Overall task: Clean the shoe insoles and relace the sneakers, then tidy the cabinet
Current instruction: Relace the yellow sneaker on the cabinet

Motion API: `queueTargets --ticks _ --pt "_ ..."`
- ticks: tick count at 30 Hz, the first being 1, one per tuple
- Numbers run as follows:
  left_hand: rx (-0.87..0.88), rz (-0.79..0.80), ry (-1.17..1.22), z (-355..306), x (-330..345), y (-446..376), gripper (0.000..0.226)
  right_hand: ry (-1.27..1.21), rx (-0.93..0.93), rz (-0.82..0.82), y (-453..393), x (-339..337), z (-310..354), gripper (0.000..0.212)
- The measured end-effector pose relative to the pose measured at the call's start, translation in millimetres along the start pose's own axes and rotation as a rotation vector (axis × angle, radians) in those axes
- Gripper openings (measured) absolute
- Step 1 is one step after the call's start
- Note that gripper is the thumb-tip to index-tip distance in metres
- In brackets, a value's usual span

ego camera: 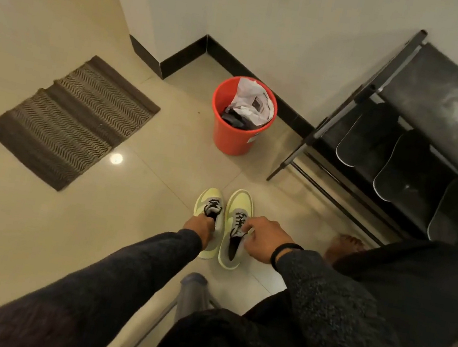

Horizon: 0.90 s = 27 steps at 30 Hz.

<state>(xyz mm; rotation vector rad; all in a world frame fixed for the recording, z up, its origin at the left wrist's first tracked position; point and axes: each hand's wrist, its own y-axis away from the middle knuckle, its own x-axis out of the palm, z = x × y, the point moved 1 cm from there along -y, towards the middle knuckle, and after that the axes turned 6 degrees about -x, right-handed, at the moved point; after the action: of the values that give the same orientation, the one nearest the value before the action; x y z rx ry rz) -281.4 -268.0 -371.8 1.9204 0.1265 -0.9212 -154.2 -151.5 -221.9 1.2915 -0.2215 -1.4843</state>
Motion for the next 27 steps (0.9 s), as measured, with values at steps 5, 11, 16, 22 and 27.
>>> queueTargets --ticks 5,11,16,22,27 --pt "-0.111 0.030 -0.070 12.0 34.4 -10.8 0.036 0.017 0.008 -0.017 -4.0 1.1 -7.0 0.035" --pt "-0.169 0.086 0.006 8.1 35.6 -9.0 0.045 0.010 0.023 -0.028 -2.8 -0.7 -11.2 0.036" --pt "-0.120 0.049 0.095 -20.2 1.3 -2.0 0.040 0.000 0.071 -0.096 2.2 -10.9 -14.5 0.037" --pt "0.125 0.008 0.062 -96.8 -58.6 13.6 0.030 -0.032 0.068 -0.262 20.0 -42.5 -23.2 0.031" --pt "0.419 -0.088 -0.050 -189.2 -124.6 54.4 0.025 -0.046 0.002 -0.524 64.6 -101.2 -40.4 0.022"
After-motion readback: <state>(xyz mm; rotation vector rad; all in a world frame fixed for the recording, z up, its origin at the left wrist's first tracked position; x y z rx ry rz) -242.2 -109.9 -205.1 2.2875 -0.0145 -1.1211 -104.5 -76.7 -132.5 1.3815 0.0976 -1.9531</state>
